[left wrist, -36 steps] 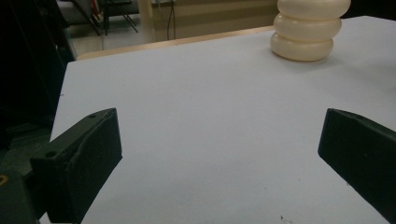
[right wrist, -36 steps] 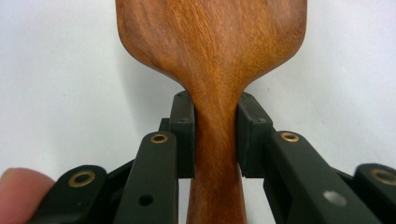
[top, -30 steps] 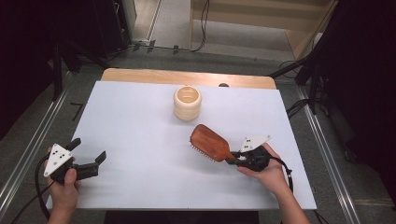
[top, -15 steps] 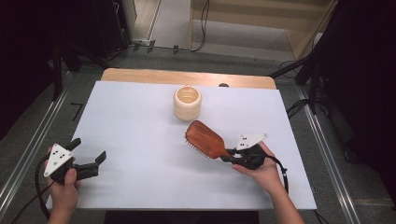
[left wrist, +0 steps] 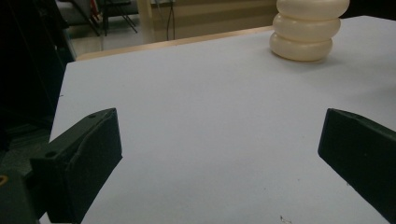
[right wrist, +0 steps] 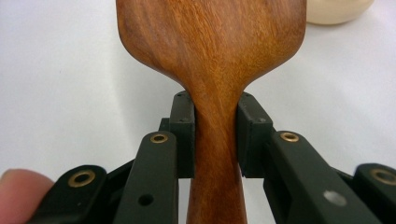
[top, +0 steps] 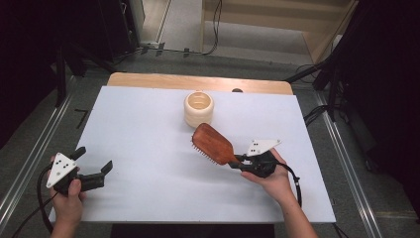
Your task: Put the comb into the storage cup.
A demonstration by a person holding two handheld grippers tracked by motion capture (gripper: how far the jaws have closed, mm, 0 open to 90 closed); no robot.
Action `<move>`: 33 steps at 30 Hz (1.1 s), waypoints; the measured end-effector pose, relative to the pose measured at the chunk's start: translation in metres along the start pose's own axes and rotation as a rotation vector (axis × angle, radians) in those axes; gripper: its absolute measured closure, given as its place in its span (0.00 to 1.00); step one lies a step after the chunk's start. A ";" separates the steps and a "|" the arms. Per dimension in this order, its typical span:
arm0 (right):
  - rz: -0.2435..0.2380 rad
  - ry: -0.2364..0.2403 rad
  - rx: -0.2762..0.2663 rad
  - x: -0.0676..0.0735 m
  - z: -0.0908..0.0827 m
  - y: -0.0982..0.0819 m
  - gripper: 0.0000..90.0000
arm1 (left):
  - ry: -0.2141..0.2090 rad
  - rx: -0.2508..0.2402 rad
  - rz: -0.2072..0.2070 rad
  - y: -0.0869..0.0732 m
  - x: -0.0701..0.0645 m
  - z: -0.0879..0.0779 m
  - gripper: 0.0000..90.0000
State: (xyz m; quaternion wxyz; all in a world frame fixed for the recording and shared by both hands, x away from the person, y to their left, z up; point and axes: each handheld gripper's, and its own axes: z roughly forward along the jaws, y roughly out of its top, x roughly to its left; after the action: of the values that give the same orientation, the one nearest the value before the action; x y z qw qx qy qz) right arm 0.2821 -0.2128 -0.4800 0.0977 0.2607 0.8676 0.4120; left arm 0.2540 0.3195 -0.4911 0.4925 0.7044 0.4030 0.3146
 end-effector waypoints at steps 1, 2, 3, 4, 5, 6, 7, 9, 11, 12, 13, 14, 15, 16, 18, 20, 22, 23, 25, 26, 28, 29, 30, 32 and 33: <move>-0.002 -0.002 -0.004 0.000 0.000 0.001 0.78 | 0.000 0.000 0.000 0.000 0.000 0.000 0.00; 0.007 -0.006 -0.011 0.000 0.001 0.002 0.78 | 0.000 0.000 0.000 0.000 0.000 0.000 0.00; 0.007 -0.006 -0.011 0.000 0.001 0.002 0.78 | 0.000 0.000 0.000 0.000 0.000 0.000 0.00; 0.003 -0.009 -0.020 0.000 0.001 0.002 0.78 | 0.000 0.000 0.000 0.000 0.000 0.000 0.00; 0.006 -0.010 -0.031 0.000 0.002 0.003 0.78 | 0.000 0.000 0.000 0.000 0.000 0.000 0.00; 0.008 -0.013 -0.036 0.001 0.002 0.004 0.78 | 0.000 0.000 0.000 0.000 0.000 0.000 0.00; 0.008 -0.013 -0.036 0.001 0.002 0.004 0.78 | 0.000 0.000 0.000 0.000 0.000 0.000 0.00; 0.011 -0.021 -0.053 0.002 0.003 0.006 0.78 | -0.001 -0.002 0.001 0.000 0.000 0.000 0.00; 0.007 -0.023 -0.057 0.002 0.003 0.006 0.78 | -0.001 -0.001 0.002 0.000 0.000 0.000 0.00; 0.009 -0.023 -0.060 0.002 0.003 0.007 0.78 | 0.000 0.000 0.004 0.000 0.000 0.000 0.00; 0.008 -0.027 -0.066 0.002 0.004 0.008 0.78 | 0.000 0.000 0.004 0.000 0.000 0.000 0.00; 0.011 -0.030 -0.071 0.003 0.004 0.008 0.78 | 0.000 0.001 0.005 0.000 0.000 0.000 0.00; 0.008 -0.036 -0.084 0.003 0.005 0.009 0.78 | 0.001 0.003 0.005 0.000 0.000 0.000 0.00; 0.008 -0.036 -0.084 0.003 0.005 0.009 0.78 | 0.002 0.003 0.006 0.000 0.000 0.000 0.00; 0.007 -0.039 -0.094 0.004 0.005 0.010 0.78 | 0.001 0.003 0.006 0.000 0.000 0.000 0.00; 0.010 -0.043 -0.105 0.005 0.006 0.011 0.78 | 0.000 0.001 0.006 0.000 -0.001 0.001 0.00; 0.015 -0.055 -0.115 0.006 0.006 0.012 0.78 | 0.000 0.001 0.008 0.000 -0.001 0.001 0.00; 0.018 -0.056 -0.122 0.006 0.006 0.012 0.78 | -0.005 0.003 0.010 0.000 -0.001 0.001 0.00; 0.017 -0.063 -0.140 0.006 0.006 0.012 0.78 | -0.011 0.002 0.012 0.000 -0.001 0.001 0.00; 0.025 -0.069 -0.147 0.006 0.005 0.012 0.78 | -0.008 0.003 0.014 0.000 -0.001 0.001 0.00; 0.023 -0.075 -0.149 0.007 0.005 0.013 0.78 | -0.008 -0.001 0.016 0.000 -0.001 0.001 0.00; 0.024 -0.081 -0.152 0.007 0.004 0.013 0.78 | -0.005 -0.002 0.018 0.000 -0.002 0.001 0.00; 0.028 -0.086 -0.156 0.007 0.003 0.013 0.78 | 0.000 -0.001 0.020 0.000 -0.002 0.001 0.00; 0.033 -0.088 -0.170 0.006 0.002 0.012 0.78 | 0.015 0.006 0.045 0.001 -0.005 0.001 0.00; 0.037 -0.097 -0.175 0.006 0.000 0.012 0.78 | 0.020 0.005 0.059 0.001 -0.008 0.002 0.00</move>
State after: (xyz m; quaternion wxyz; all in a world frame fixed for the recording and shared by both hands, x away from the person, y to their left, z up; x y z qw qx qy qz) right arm 0.2814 -0.2028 -0.4707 0.1543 0.2870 0.8176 0.4748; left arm 0.2518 0.3119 -0.4909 0.4773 0.7139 0.3876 0.3351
